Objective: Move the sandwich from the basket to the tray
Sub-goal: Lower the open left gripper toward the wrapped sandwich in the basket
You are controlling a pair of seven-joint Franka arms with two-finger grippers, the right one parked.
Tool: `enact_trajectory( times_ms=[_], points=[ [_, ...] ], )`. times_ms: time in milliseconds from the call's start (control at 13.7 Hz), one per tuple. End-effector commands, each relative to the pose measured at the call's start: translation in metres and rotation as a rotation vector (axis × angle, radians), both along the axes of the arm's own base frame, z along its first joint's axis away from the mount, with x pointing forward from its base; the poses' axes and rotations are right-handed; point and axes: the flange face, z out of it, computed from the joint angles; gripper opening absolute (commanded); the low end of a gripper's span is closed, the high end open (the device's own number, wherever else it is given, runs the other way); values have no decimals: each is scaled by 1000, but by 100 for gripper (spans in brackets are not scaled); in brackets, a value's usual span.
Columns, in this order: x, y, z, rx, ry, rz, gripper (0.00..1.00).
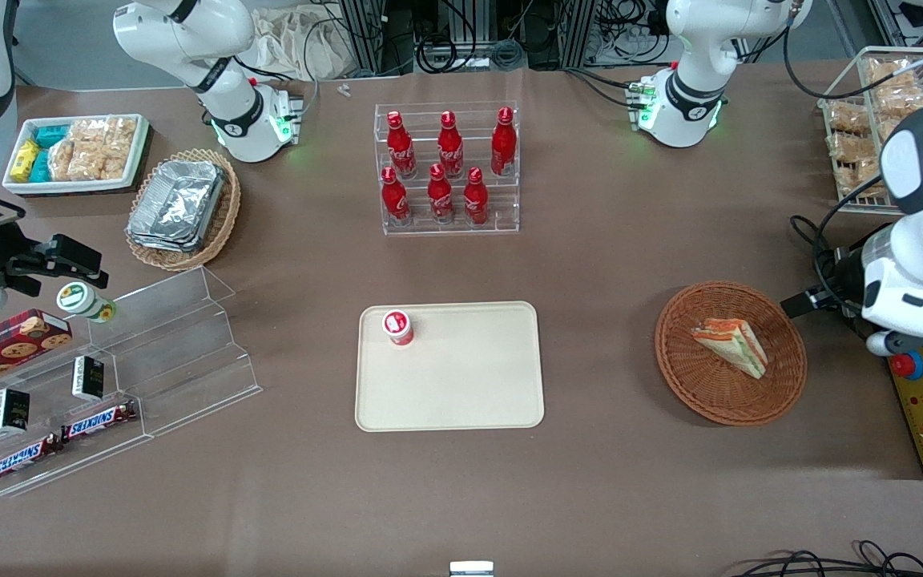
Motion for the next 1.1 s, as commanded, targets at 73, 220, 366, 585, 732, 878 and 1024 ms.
enact_trajectory(
  times_ms=[73, 220, 366, 585, 732, 878, 1024],
  points=[
    [-4, 17, -54, 7, -22, 82, 100],
    [2, 18, -87, 13, -47, 171, 100],
    [3, 17, -113, 16, -63, 239, 100],
    [0, 12, -153, 16, -82, 314, 100],
    [-5, 9, -178, 14, -101, 341, 100],
    [-13, 9, -194, 11, -107, 351, 100],
    [-13, 9, -198, 12, -102, 351, 100]
  ],
)
